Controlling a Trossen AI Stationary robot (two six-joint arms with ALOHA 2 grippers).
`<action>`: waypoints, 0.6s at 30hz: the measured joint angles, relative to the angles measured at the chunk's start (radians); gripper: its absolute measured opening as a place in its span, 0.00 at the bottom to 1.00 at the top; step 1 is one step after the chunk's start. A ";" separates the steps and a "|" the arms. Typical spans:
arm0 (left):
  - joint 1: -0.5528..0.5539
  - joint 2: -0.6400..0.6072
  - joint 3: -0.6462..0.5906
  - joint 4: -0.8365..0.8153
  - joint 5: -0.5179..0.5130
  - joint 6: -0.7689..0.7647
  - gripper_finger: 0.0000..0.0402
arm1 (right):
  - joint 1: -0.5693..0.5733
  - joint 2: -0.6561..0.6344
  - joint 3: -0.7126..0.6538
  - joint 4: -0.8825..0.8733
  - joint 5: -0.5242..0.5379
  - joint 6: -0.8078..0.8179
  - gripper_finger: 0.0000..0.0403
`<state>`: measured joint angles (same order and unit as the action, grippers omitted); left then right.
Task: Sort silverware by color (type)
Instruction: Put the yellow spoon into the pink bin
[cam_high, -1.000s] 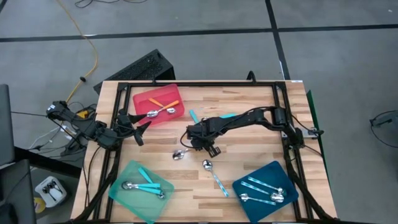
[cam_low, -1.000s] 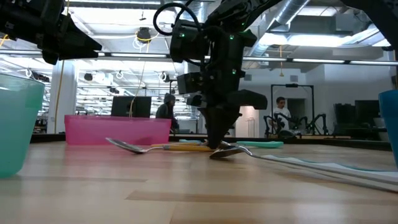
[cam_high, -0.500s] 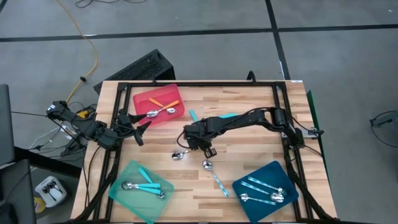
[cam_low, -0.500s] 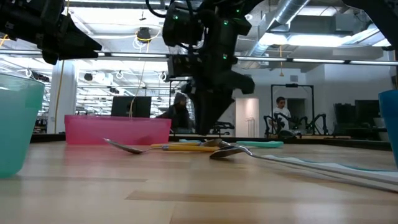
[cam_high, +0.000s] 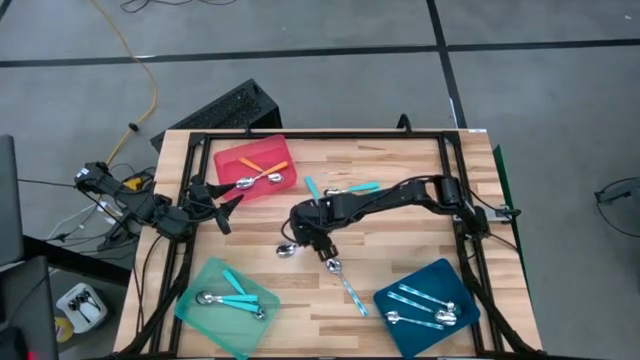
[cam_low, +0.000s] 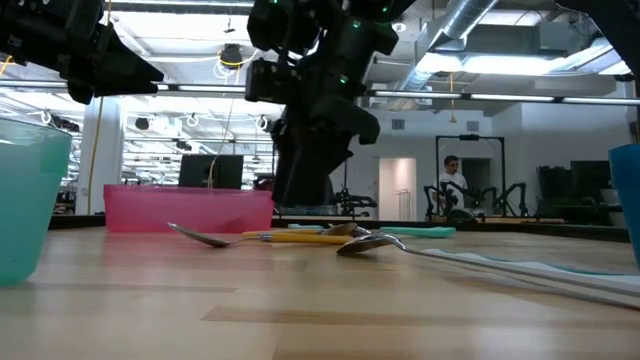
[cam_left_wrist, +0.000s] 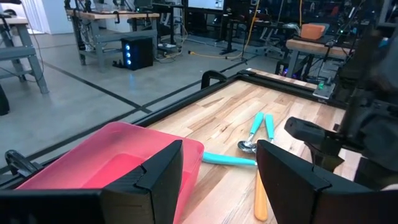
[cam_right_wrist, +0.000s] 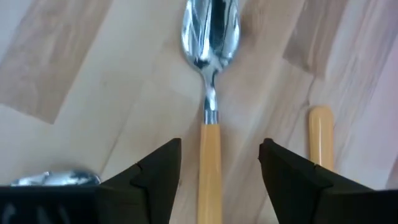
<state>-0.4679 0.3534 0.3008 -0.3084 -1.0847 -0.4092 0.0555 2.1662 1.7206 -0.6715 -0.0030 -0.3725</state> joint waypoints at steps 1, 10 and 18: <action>0.000 0.000 0.000 0.000 0.000 -0.003 0.47 | 0.000 0.000 0.000 0.004 -0.001 0.000 0.59; 0.000 0.000 0.000 0.000 -0.001 -0.007 0.47 | -0.001 0.041 -0.006 0.001 -0.009 -0.002 0.57; 0.000 0.000 0.000 0.000 0.000 -0.008 0.47 | 0.007 0.080 0.001 0.011 -0.024 -0.013 0.57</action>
<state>-0.4679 0.3534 0.3008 -0.3086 -1.0847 -0.4168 0.0623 2.2467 1.7218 -0.6609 -0.0269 -0.3851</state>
